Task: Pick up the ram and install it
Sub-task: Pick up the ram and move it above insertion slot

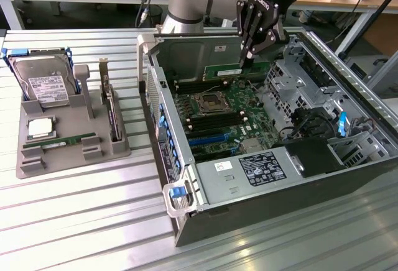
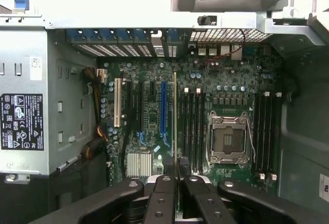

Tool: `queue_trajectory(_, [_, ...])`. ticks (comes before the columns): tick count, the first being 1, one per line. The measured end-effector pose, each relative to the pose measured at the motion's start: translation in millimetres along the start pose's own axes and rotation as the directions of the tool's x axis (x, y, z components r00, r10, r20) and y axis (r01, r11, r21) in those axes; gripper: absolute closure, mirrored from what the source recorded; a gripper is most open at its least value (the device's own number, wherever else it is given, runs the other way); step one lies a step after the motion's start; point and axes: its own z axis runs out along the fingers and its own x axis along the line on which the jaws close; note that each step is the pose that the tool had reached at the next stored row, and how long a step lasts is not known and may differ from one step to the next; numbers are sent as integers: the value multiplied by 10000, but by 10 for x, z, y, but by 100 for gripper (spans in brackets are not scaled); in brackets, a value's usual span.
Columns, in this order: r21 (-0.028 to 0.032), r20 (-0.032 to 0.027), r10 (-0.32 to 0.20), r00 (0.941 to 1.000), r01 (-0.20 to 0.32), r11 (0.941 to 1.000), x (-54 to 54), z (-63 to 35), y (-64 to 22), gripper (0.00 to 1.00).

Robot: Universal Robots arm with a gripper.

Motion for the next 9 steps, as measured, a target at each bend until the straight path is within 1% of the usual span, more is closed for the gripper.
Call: queue_trajectory(9, [0,0,1,10000,-1,10000,2,-3,-132,88])
